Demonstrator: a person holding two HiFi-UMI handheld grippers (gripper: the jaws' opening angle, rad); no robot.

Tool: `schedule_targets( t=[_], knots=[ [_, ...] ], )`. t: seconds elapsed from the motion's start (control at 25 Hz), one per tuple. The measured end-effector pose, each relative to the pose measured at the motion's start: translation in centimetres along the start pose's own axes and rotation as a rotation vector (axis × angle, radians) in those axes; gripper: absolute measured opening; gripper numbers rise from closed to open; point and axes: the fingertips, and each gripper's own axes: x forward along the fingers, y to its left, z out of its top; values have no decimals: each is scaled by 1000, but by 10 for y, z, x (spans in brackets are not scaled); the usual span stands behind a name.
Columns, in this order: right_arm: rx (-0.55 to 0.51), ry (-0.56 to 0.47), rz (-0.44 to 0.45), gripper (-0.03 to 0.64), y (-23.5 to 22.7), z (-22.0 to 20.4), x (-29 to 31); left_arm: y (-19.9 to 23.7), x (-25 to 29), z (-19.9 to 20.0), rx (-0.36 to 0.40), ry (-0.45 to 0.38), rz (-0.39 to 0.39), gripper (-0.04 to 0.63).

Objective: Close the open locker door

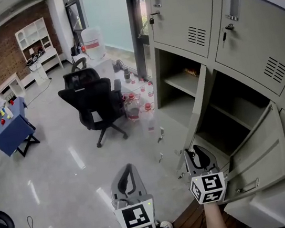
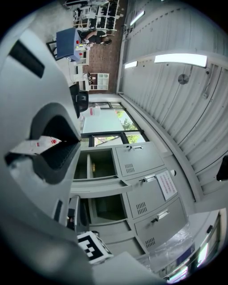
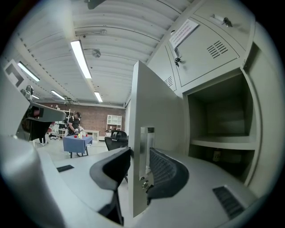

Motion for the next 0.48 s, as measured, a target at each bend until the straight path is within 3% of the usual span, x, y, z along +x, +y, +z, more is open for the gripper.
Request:
schedule_targets(
  t=[0.48],
  knots=[
    [-7, -6, 60, 144, 14, 2, 17, 12, 6, -1, -6, -2, 18, 2]
  ],
)
